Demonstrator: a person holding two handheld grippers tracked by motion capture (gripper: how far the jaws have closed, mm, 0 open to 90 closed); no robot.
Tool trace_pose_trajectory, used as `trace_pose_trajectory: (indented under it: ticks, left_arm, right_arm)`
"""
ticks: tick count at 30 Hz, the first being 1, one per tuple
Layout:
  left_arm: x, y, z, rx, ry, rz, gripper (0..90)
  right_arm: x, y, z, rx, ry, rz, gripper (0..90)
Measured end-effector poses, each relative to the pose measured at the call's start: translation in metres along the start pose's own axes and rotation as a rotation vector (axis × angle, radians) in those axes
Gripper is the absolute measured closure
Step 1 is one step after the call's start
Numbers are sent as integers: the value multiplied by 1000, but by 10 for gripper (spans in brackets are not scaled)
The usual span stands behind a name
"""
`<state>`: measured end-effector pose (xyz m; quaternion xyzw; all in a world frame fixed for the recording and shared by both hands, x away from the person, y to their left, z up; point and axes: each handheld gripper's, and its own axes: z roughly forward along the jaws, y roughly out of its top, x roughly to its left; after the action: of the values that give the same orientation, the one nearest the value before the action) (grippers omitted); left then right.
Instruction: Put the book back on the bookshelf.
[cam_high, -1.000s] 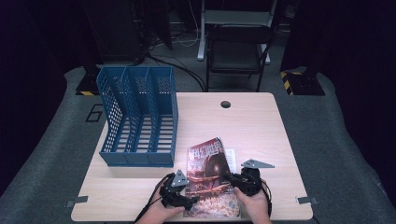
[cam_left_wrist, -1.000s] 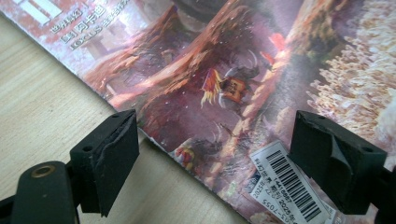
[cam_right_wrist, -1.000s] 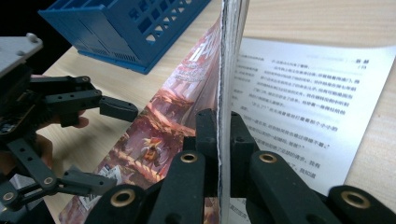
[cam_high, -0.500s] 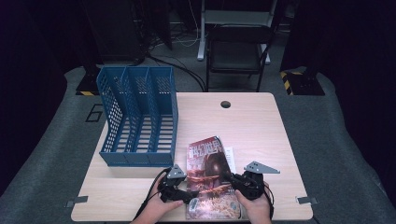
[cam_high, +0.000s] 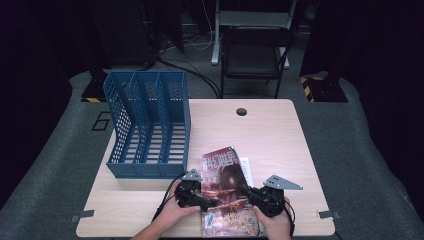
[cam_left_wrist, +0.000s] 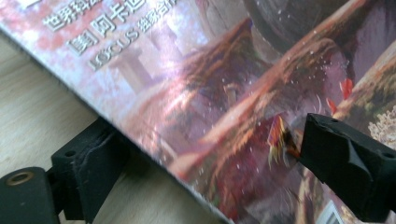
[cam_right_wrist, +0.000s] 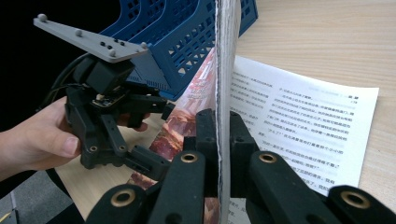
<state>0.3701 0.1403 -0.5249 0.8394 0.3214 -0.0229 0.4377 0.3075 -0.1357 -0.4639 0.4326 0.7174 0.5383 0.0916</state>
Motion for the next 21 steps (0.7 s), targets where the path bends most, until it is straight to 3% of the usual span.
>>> trace_pose_trajectory:
  ticks: [6, 13, 21]
  left_arm:
    - [-2, 3, 7, -4, -48, 9, 31]
    - [-3, 2, 7, -6, -44, 7, 32]
    - [2, -1, 0, -23, -43, -36, 168]
  right_arm:
    - [4, 1, -3, -19, 16, -12, 872]
    - [6, 2, -3, -25, 38, -12, 871]
    - [-1, 0, 0, -6, 31, 12, 870]
